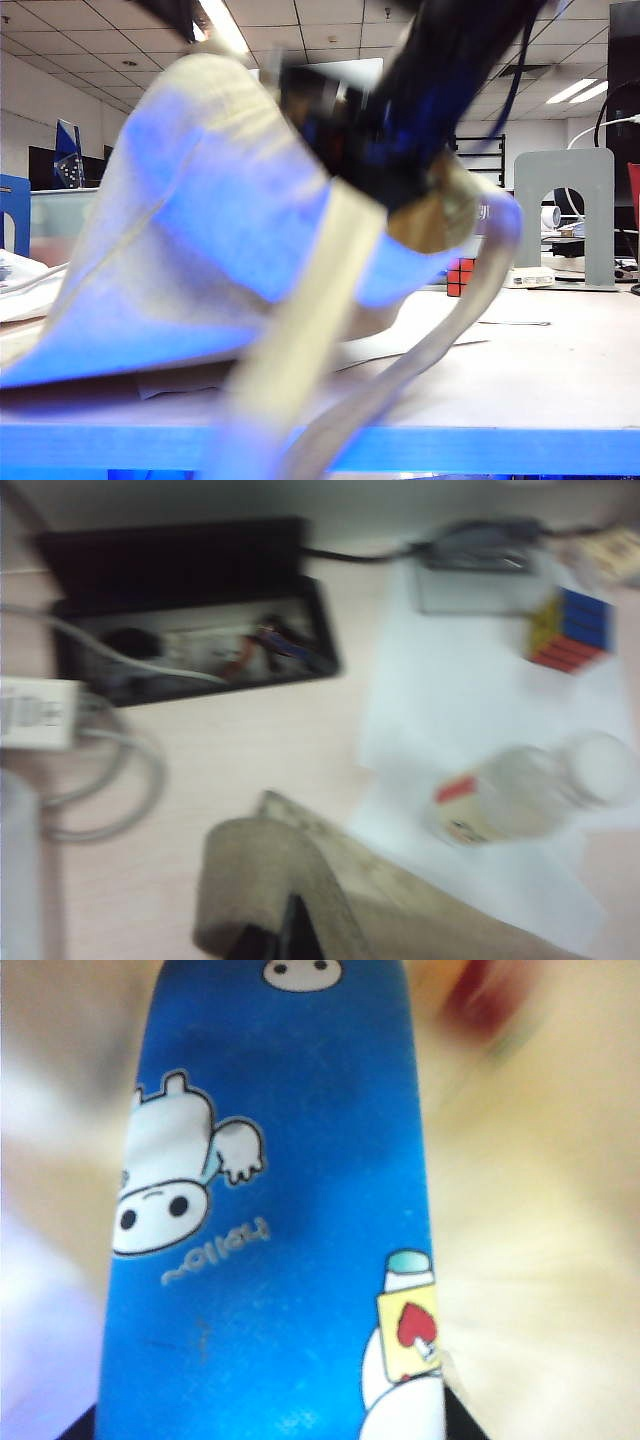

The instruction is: Take the glasses case out of the canvas bag and put it on the table.

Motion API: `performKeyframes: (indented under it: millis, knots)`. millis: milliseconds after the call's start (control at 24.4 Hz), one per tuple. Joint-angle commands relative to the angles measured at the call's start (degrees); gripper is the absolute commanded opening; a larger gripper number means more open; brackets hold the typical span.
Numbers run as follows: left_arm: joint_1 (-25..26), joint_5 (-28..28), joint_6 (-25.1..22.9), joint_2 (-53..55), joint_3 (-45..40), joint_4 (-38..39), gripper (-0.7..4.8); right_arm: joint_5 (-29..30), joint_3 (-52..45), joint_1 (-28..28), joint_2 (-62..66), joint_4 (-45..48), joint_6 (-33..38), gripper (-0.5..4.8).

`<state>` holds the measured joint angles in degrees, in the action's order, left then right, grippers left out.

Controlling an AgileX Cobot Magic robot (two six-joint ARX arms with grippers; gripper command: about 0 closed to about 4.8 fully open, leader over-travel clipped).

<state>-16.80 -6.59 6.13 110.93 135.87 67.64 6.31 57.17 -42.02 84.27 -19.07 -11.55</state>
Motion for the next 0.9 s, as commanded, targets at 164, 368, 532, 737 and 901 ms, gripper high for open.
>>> performKeyframes:
  millis: [164,368,532,737,901]
  knots:
    - [5.05,6.99,-1.62,0.20,0.24,-5.70,-0.06,-2.10,0.26,1.60,-10.27,-9.22,0.15,2.29]
    - [6.19,9.62,-1.62,1.62,0.24,-8.55,-0.06,-9.16,0.24,1.86,-17.38,-17.84,-0.24,2.29]
    - [6.16,9.31,-0.70,1.62,0.24,-8.52,-0.06,-12.26,0.22,6.62,-19.04,-20.50,0.02,2.29]
    - [6.16,6.38,0.37,1.60,0.24,-6.62,-0.06,-12.61,0.22,17.86,-19.65,-20.57,0.02,2.29]
    - [5.99,0.28,3.63,1.60,0.24,-5.53,-0.05,-3.52,-1.92,28.96,-18.91,-13.31,3.61,2.28]
